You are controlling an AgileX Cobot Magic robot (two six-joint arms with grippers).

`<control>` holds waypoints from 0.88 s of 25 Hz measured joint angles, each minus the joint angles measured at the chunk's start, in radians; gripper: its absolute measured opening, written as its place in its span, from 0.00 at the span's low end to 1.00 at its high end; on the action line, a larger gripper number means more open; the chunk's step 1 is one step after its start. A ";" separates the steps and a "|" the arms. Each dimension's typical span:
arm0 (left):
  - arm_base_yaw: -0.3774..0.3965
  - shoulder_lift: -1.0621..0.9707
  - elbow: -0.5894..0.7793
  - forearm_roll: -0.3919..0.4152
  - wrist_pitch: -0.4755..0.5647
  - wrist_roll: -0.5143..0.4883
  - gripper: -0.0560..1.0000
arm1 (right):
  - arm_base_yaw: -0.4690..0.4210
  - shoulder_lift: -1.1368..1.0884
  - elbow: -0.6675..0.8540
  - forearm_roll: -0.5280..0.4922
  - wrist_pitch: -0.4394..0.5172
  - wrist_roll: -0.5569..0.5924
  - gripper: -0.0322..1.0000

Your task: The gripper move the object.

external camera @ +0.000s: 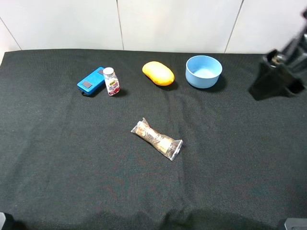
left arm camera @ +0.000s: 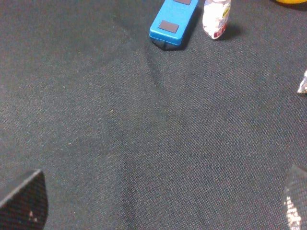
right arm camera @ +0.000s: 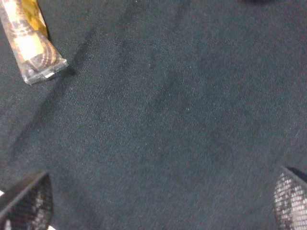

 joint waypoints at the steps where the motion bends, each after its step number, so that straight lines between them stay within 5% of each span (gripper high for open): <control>1: 0.000 0.000 0.000 0.000 0.000 0.000 0.97 | 0.000 -0.028 0.016 0.001 0.001 0.011 0.70; 11: 0.000 0.000 0.000 0.000 0.000 0.000 0.97 | -0.011 -0.285 0.141 0.013 -0.037 0.143 0.70; 22: 0.000 0.000 0.000 0.000 0.000 0.000 0.97 | -0.345 -0.650 0.359 0.051 -0.115 0.154 0.70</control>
